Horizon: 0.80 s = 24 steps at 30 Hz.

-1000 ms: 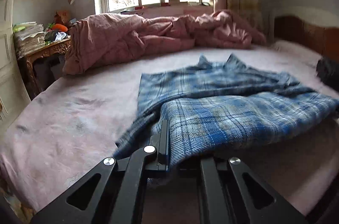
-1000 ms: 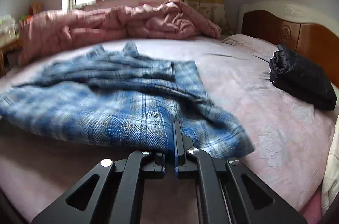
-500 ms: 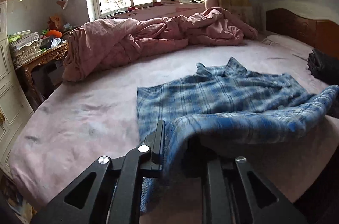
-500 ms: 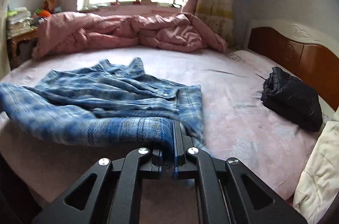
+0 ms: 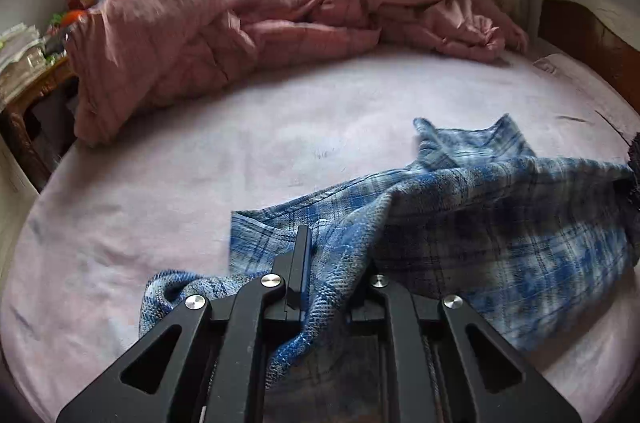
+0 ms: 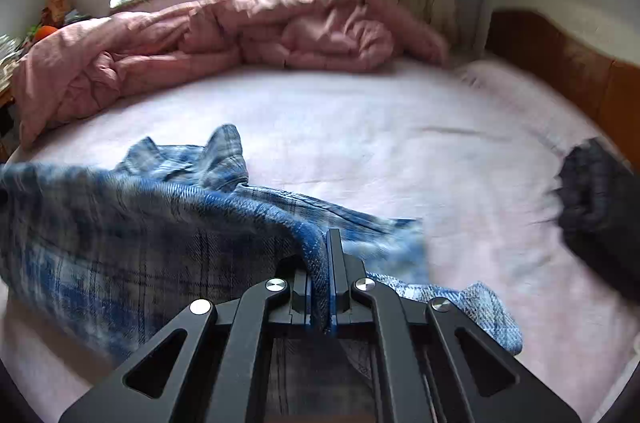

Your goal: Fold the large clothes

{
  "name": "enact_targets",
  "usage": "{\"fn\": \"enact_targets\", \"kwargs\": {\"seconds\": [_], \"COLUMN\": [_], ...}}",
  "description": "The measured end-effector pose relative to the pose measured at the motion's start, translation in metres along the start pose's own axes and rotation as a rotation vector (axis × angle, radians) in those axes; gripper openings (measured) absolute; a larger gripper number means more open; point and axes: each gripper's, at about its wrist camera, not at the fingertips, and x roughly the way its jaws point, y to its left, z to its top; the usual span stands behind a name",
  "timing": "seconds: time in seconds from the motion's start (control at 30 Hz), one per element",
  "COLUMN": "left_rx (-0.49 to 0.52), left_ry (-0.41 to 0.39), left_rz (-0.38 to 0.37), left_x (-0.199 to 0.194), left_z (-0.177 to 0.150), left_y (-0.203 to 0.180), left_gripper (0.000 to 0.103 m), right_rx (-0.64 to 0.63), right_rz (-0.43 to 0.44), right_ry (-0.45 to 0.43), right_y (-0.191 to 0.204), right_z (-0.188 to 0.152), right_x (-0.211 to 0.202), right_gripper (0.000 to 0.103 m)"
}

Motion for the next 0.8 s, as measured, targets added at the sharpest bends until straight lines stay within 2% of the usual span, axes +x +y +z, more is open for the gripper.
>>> {"fn": "enact_targets", "kwargs": {"seconds": [0.07,0.17,0.27,0.33,0.47,0.57,0.6,0.63,0.67,0.7,0.73,0.77,0.8], "left_rx": [-0.032,-0.087,-0.093,-0.080,-0.054,-0.039,-0.034,-0.026,-0.017,-0.013,-0.013,-0.011,-0.007], "left_ry": [0.026,0.034,0.052,0.036,0.024,-0.033,-0.052,-0.076,-0.097,-0.125,-0.167,-0.210,-0.246], "left_rz": [-0.017,-0.047,-0.065,-0.073,-0.067,-0.070,-0.069,-0.072,-0.076,-0.073,-0.070,-0.074,-0.080], "left_x": [0.020,0.039,0.055,0.062,0.073,0.069,0.065,0.058,0.051,0.040,0.027,0.013,-0.001], "left_z": [0.003,0.007,0.009,0.012,0.013,0.007,0.005,0.002,-0.001,-0.004,-0.008,-0.011,-0.013], "left_y": [0.006,0.017,0.020,0.019,0.017,0.020,0.021,0.023,0.024,0.025,0.027,0.028,0.030], "left_gripper": [0.012,0.012,0.012,0.013,0.014,0.023,0.031,0.049,0.061,0.086,0.098,0.100,0.101], "right_rx": [0.027,0.021,-0.013,-0.004,-0.049,-0.109,-0.104,-0.087,-0.070,-0.066,-0.072,-0.079,-0.087], "right_rz": [0.022,0.021,-0.016,-0.041,-0.126,-0.130,-0.122,-0.116,-0.107,-0.081,-0.060,-0.038,-0.019], "right_ry": [0.016,-0.004,-0.006,0.003,-0.049,-0.030,-0.016,-0.007,-0.013,-0.038,-0.062,-0.102,-0.177], "right_y": [0.000,0.007,0.015,0.017,0.028,0.031,0.029,0.027,0.024,0.022,0.022,0.020,0.017], "right_z": [0.005,0.015,0.020,0.023,0.017,0.015,0.014,0.011,0.006,0.001,-0.003,-0.007,-0.012], "right_x": [0.019,0.034,0.045,0.055,0.056,0.066,0.067,0.066,0.061,0.051,0.043,0.032,0.015], "right_gripper": [0.006,0.006,0.006,0.006,0.006,0.011,0.012,0.014,0.020,0.042,0.060,0.097,0.103]}}
